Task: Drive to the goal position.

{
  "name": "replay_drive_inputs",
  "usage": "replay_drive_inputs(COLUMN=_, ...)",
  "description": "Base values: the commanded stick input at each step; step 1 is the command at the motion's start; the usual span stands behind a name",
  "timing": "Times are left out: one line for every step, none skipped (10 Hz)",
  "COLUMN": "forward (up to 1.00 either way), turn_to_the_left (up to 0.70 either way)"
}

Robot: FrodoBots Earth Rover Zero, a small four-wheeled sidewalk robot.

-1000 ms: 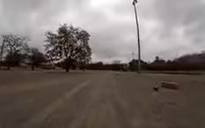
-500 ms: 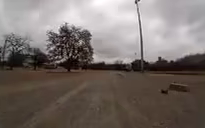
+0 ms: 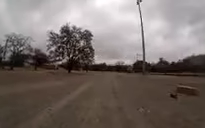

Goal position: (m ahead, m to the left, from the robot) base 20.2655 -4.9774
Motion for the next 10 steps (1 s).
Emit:
replay_drive_inputs(forward=0.7, turn_to_the_left=-0.01)
replay_drive_inputs(forward=0.7, turn_to_the_left=-0.01)
replay_drive_inputs(forward=0.7, turn_to_the_left=-0.01)
replay_drive_inputs(forward=0.7, turn_to_the_left=-0.01)
replay_drive_inputs(forward=0.7, turn_to_the_left=-0.01)
replay_drive_inputs(forward=0.7, turn_to_the_left=-0.01)
replay_drive_inputs(forward=0.7, turn_to_the_left=-0.01)
replay_drive_inputs(forward=0.7, turn_to_the_left=-0.01)
replay_drive_inputs(forward=0.7, turn_to_the_left=-0.01)
replay_drive_inputs(forward=0.7, turn_to_the_left=-0.01)
